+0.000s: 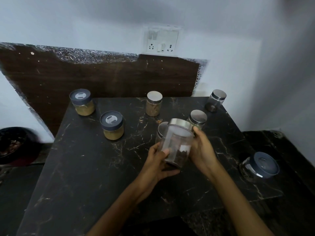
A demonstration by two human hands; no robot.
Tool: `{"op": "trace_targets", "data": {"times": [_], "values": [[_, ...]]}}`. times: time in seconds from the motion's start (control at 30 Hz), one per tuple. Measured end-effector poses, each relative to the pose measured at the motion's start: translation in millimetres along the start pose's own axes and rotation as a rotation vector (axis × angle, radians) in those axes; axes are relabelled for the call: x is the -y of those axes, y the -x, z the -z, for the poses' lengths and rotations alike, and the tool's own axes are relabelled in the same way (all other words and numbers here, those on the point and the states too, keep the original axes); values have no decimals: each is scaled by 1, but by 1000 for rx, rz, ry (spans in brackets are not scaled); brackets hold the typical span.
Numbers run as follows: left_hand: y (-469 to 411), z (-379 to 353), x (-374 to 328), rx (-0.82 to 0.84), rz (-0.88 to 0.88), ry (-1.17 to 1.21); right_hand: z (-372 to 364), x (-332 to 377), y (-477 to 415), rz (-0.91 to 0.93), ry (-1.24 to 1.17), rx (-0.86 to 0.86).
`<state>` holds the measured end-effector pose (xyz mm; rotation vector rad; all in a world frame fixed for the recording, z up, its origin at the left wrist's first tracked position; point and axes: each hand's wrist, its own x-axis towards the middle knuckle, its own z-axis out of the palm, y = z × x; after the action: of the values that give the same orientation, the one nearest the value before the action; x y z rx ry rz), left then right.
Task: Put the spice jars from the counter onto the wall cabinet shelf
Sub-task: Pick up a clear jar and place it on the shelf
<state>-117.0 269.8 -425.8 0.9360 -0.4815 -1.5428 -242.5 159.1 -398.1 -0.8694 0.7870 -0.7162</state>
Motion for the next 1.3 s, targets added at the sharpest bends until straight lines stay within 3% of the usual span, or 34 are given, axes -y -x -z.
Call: {"op": "trace_targets", "data": {"times": [0.1, 0.33, 0.5, 0.73, 0.9, 1.0, 1.2, 1.3], "values": [[0, 3, 1, 21, 22, 14, 0, 2, 0, 3, 18, 40], [-5, 2, -2, -63, -17, -82, -9, -3, -3, 117, 157, -60], [-2, 5, -4, 53, 61, 73, -7, 1, 0, -6, -26, 29], [-1, -2, -6, -63, 44, -111, -12, -4, -1, 110, 52, -64], [2, -2, -10, -4, 57, -65, -13, -2, -3, 44, 60, -45], [1, -3, -19, 4, 81, -162, -12, 7, -3, 33, 24, -43], [-16, -22, -35, 7, -235, -596, -18, 34, -19, 150, 81, -106], [-21, -34, -41, -7, -352, -661, -20, 48, -33, 129, 139, -97]]}}
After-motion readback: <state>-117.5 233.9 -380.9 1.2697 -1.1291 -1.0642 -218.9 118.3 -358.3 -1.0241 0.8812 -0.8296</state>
